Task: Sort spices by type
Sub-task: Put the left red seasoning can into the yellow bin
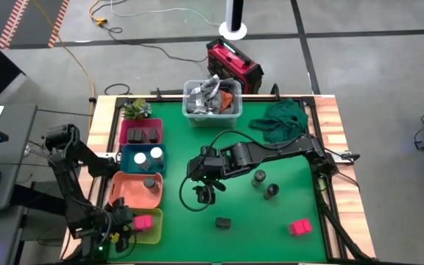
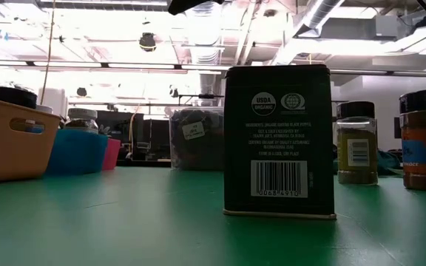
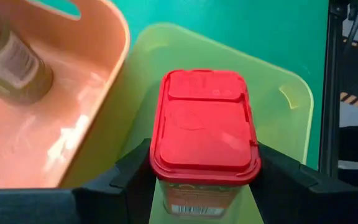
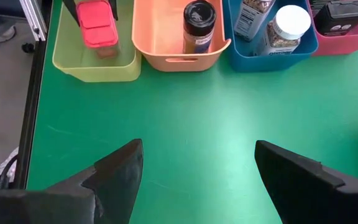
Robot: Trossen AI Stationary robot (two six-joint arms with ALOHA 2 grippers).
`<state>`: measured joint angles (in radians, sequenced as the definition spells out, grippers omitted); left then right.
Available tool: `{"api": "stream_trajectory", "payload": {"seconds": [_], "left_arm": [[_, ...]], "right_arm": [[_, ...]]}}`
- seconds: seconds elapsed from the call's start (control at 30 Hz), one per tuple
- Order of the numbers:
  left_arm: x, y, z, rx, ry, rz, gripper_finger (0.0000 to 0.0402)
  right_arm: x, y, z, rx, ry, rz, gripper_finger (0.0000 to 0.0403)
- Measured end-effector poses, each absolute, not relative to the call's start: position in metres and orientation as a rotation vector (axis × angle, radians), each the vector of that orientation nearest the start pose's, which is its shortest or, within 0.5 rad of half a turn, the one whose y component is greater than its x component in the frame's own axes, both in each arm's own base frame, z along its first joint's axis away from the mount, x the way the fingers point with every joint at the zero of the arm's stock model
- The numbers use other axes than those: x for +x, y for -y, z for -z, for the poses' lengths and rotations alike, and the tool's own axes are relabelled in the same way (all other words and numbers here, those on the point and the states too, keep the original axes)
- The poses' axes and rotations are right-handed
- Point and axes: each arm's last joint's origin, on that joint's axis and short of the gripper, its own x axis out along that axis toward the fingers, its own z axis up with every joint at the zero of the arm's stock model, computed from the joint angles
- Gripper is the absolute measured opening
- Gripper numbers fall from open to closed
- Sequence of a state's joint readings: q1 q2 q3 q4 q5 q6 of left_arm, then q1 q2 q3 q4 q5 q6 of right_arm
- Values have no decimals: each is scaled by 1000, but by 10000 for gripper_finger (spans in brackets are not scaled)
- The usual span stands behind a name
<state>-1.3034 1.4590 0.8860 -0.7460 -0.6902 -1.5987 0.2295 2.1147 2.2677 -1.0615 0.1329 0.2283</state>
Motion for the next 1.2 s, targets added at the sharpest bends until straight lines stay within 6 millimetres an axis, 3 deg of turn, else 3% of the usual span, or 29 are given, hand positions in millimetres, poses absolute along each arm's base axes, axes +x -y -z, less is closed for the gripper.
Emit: {"api": "stream_trajectory", "payload": {"seconds": [0.33, 1.2], "left_arm": [[67, 243, -196, -397, -851, -107, 211], [62, 240, -193, -413, -1002, -146, 268]], "right_arm": [[438, -98, -350, 49, -898, 12, 332], [438, -98, -350, 49, -896, 13, 333]]}}
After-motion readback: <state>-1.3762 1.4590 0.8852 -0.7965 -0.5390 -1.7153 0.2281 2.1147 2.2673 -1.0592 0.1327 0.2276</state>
